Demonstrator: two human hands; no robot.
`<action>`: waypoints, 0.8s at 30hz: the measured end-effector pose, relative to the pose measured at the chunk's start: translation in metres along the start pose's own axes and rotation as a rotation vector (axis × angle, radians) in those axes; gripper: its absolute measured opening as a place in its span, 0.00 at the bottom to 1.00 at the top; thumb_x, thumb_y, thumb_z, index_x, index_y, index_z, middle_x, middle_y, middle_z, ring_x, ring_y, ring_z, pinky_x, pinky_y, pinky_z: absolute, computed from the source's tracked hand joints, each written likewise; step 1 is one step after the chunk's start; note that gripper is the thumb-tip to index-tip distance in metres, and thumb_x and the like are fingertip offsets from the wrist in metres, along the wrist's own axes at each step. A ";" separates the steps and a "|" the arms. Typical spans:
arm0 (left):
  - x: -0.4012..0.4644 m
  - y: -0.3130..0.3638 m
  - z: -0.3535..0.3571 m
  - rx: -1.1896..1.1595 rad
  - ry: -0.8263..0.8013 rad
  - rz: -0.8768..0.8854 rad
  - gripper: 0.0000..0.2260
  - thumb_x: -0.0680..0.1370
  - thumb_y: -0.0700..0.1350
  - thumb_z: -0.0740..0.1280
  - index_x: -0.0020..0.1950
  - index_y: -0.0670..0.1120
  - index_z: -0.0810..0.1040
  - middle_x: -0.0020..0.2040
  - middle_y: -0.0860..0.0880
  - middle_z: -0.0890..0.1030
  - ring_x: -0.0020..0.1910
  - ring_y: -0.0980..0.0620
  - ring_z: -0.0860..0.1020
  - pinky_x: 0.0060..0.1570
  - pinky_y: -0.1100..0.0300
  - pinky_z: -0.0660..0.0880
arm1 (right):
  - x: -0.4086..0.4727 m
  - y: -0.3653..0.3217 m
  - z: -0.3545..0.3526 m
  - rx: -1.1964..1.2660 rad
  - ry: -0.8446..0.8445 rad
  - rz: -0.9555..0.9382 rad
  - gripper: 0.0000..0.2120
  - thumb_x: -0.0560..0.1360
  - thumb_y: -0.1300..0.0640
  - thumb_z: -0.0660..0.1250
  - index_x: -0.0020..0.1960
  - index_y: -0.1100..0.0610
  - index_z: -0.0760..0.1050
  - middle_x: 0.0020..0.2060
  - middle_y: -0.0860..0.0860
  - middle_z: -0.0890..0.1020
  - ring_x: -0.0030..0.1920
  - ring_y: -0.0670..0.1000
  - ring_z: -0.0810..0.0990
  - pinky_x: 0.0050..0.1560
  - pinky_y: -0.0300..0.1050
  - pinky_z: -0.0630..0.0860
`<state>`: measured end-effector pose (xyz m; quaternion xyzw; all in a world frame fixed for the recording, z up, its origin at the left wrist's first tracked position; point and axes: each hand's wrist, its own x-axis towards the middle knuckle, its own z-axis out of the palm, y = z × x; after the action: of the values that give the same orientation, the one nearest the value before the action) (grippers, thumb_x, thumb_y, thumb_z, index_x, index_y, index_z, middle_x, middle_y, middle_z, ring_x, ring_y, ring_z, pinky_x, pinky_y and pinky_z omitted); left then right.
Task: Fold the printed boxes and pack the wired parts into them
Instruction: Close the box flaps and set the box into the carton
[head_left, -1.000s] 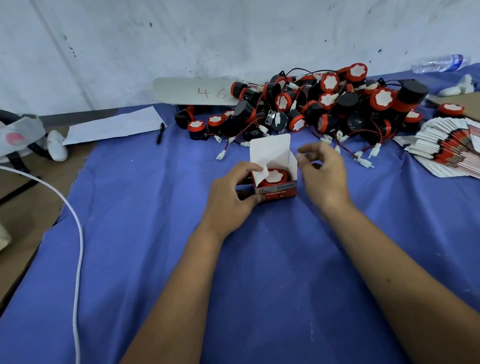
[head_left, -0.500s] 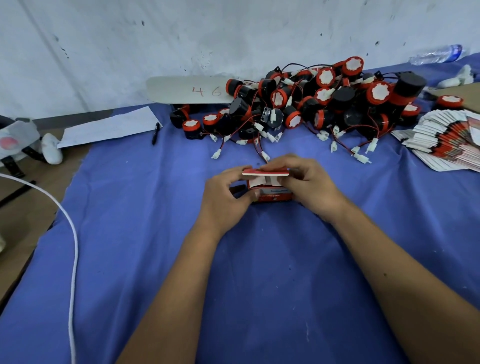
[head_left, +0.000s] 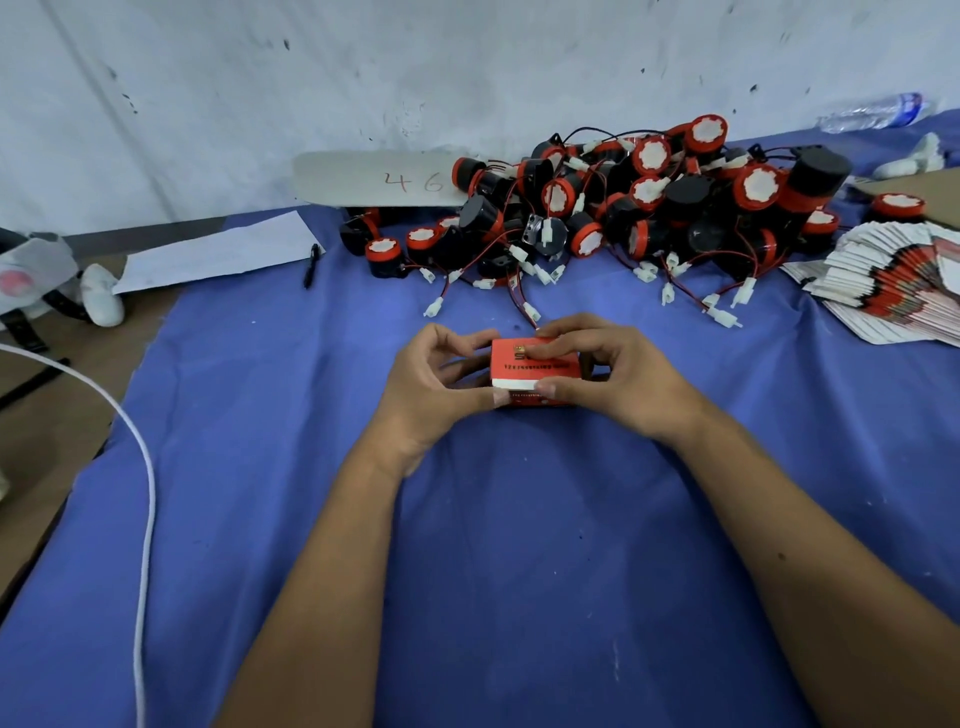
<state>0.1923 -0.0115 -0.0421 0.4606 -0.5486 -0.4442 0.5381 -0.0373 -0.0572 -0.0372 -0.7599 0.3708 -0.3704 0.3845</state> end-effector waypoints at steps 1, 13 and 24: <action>0.000 0.000 -0.002 -0.032 -0.040 -0.007 0.25 0.65 0.32 0.80 0.56 0.42 0.74 0.65 0.43 0.83 0.64 0.47 0.82 0.61 0.50 0.81 | 0.000 0.000 0.000 -0.002 -0.004 -0.001 0.15 0.71 0.55 0.79 0.57 0.51 0.85 0.63 0.45 0.78 0.60 0.45 0.80 0.57 0.48 0.81; 0.005 -0.007 0.005 0.441 0.007 0.211 0.20 0.69 0.40 0.82 0.59 0.50 0.85 0.60 0.51 0.85 0.60 0.59 0.82 0.63 0.61 0.78 | 0.004 0.003 0.005 -0.143 0.063 -0.125 0.15 0.73 0.55 0.78 0.59 0.53 0.85 0.57 0.46 0.81 0.58 0.42 0.79 0.51 0.30 0.74; 0.000 -0.004 0.011 0.460 0.007 0.216 0.33 0.67 0.41 0.84 0.68 0.53 0.76 0.61 0.55 0.83 0.59 0.58 0.82 0.58 0.55 0.82 | 0.007 -0.002 0.017 -0.220 0.177 -0.115 0.16 0.75 0.40 0.69 0.60 0.42 0.83 0.51 0.41 0.82 0.52 0.43 0.82 0.53 0.51 0.80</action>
<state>0.1813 -0.0124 -0.0459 0.5112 -0.6792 -0.2460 0.4657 -0.0197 -0.0570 -0.0411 -0.7818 0.3976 -0.4145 0.2428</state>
